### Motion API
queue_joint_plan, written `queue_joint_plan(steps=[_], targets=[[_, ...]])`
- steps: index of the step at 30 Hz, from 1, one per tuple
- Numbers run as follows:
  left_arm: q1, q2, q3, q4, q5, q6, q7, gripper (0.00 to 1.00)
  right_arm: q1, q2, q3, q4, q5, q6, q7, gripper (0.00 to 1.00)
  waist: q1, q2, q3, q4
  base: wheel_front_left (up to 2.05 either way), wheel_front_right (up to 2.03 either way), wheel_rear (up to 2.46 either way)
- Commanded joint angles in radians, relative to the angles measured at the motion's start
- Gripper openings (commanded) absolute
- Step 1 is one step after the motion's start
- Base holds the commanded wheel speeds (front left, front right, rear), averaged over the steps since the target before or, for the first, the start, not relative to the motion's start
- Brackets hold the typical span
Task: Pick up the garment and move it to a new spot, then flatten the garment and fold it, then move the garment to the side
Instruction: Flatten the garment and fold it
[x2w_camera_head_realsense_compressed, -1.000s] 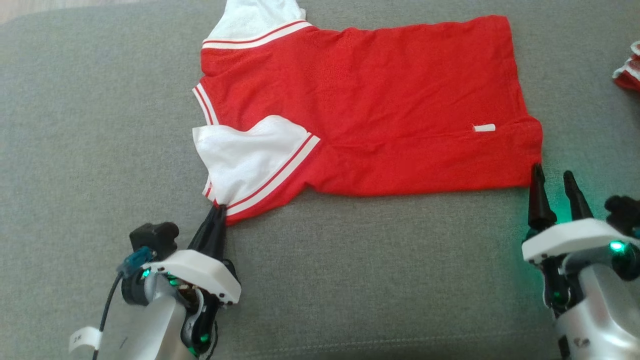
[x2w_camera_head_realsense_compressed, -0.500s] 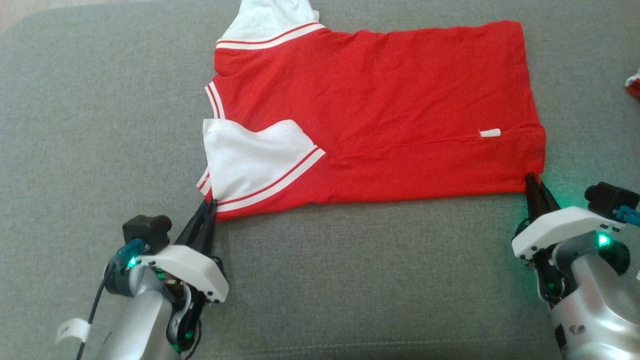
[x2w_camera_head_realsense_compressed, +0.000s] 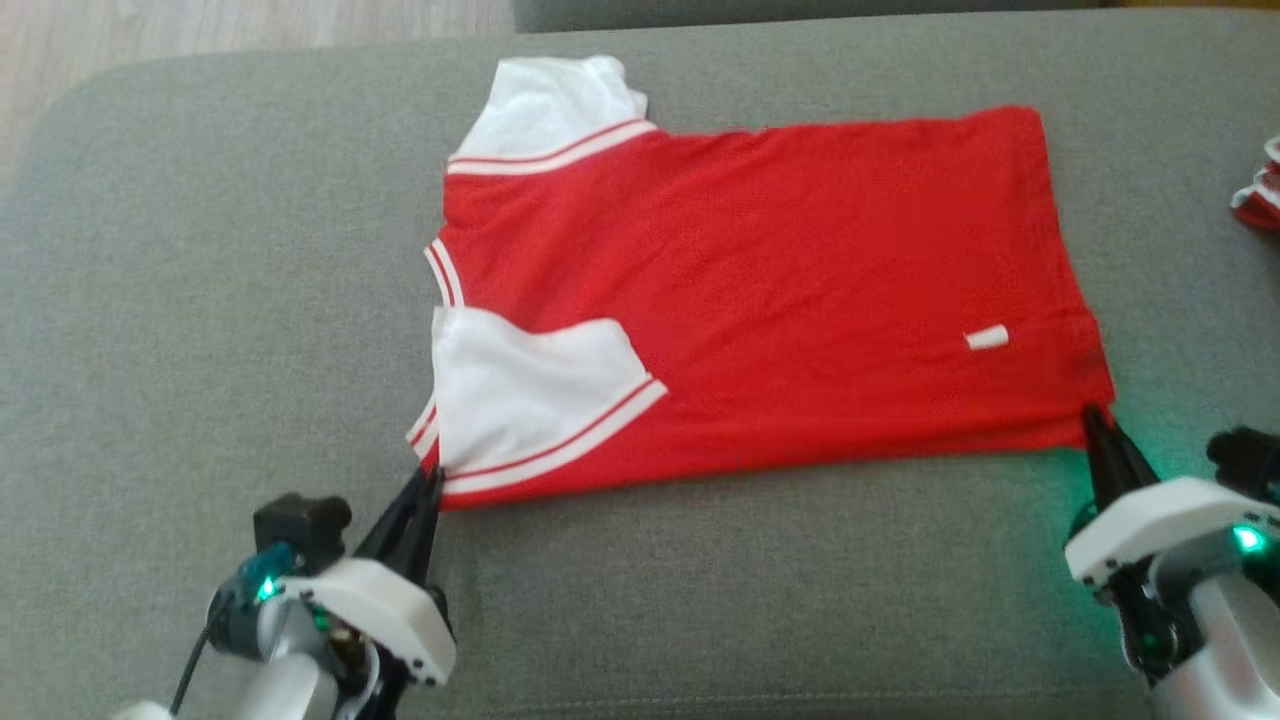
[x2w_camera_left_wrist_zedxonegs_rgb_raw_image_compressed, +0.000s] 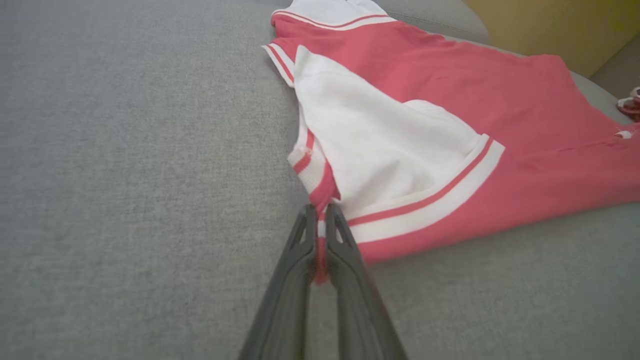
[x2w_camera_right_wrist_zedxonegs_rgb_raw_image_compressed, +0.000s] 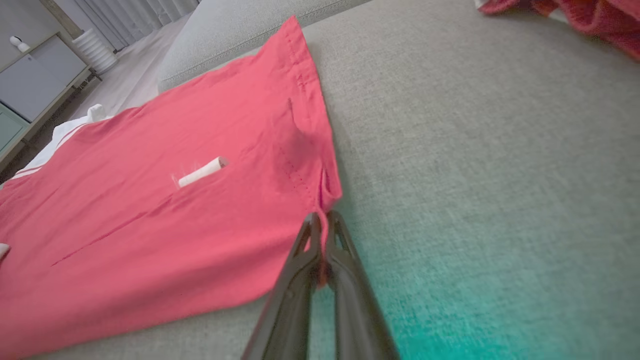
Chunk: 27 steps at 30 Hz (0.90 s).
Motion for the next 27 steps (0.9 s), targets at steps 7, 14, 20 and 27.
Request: queue_joint_plan(steps=[7,14,20,27], targets=[[0.095,0.035,0.022,-0.13,-0.014,0.036,0.012,0.0,0.137,-0.045,-0.021,-0.126,0.01,-0.001,0.008,0.0,0.0,0.0,-0.04,0.015,0.0,0.0,0.0],[0.187,0.043,0.014,-0.217,-0.023,0.065,0.03,0.0,0.269,-0.048,-0.085,-0.253,-0.005,-0.001,0.041,0.0,0.0,0.0,-0.052,0.018,0.0,0.0,0.0],[0.205,0.037,0.003,-0.232,-0.028,0.074,0.045,0.0,0.319,-0.022,-0.129,-0.32,-0.028,-0.001,0.08,0.0,0.0,0.0,-0.051,0.015,0.0,0.0,0.0],[0.185,0.021,-0.022,-0.167,-0.037,0.068,0.076,0.0,0.328,0.008,-0.154,-0.344,-0.077,-0.001,0.118,1.0,0.0,0.0,-0.052,0.008,0.0,0.0,0.0]])
